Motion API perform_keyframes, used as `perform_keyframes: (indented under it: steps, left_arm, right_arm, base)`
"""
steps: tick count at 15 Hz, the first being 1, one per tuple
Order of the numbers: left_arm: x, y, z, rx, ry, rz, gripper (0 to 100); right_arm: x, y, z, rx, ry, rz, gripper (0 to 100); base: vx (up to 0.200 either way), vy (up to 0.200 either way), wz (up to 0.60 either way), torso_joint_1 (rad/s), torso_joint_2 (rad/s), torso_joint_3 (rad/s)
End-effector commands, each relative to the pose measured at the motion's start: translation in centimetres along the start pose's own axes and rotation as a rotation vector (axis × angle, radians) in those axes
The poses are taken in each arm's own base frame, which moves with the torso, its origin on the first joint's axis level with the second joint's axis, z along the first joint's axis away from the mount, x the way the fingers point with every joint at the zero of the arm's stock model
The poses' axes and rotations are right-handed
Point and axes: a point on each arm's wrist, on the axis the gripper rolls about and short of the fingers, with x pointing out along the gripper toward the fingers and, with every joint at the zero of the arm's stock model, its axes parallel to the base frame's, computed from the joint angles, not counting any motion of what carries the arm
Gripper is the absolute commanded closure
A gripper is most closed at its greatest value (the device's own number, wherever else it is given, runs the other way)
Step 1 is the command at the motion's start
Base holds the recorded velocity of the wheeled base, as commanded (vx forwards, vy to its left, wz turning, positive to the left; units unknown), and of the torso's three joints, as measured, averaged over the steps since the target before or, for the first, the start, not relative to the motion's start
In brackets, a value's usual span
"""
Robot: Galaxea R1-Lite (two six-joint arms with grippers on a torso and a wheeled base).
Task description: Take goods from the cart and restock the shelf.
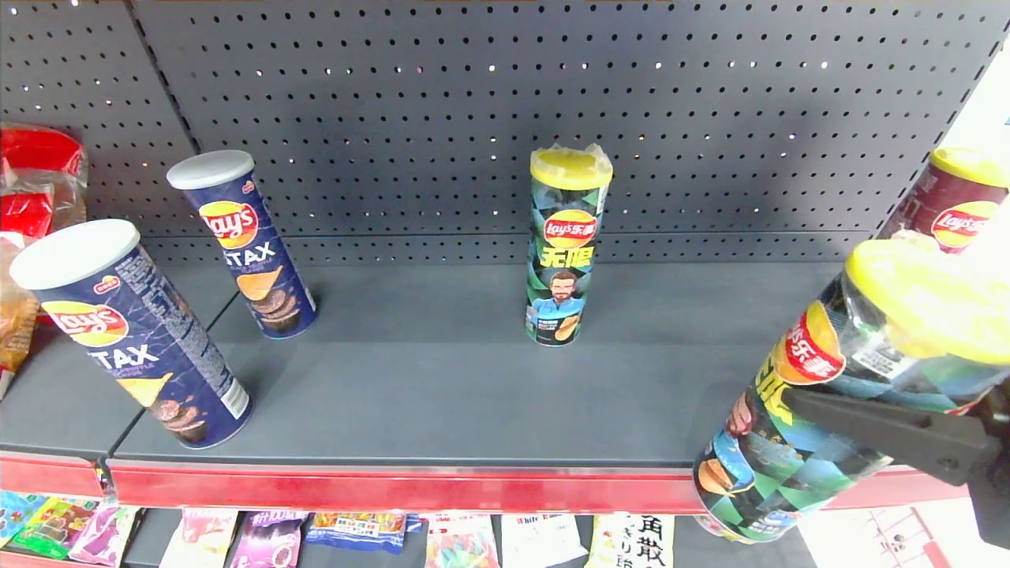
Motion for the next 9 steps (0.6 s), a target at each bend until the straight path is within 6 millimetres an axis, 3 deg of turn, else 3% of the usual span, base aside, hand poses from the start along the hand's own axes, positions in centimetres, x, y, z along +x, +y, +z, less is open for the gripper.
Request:
perform_keyframes:
  steps: [1, 2, 5, 9]
  left_arm:
    - [3.1, 1.3, 1.6, -0.034, 0.094, -0.098, 0]
    - [5.3, 1.9, 2.6, -0.032, 0.14, -0.168, 0]
    - [8.9, 1.8, 4.0, -0.041, 0.197, -0.321, 0]
    - [15.6, 2.0, 5.8, -0.03, 0.19, -0.392, 0]
  right_arm:
    - [-0.1, 0.1, -0.2, 0.0, 0.002, 0.001, 100]
    - [-0.4, 0.2, -0.2, -0.002, -0.005, -0.003, 100]
    - [-0.4, 0.1, -0.2, -0.001, -0.001, -0.021, 100]
    - [-0.3, 0.0, 0.0, -0.002, -0.001, -0.032, 100]
  base:
    - [0.0, 0.0, 0.0, 0.0, 0.0, 0.0]
    - [0.0, 0.0, 0.0, 0.0, 0.0, 0.0]
    - [0.0, 0.0, 0.0, 0.0, 0.0, 0.0]
    - [0.0, 0.0, 0.0, 0.0, 0.0, 0.0]
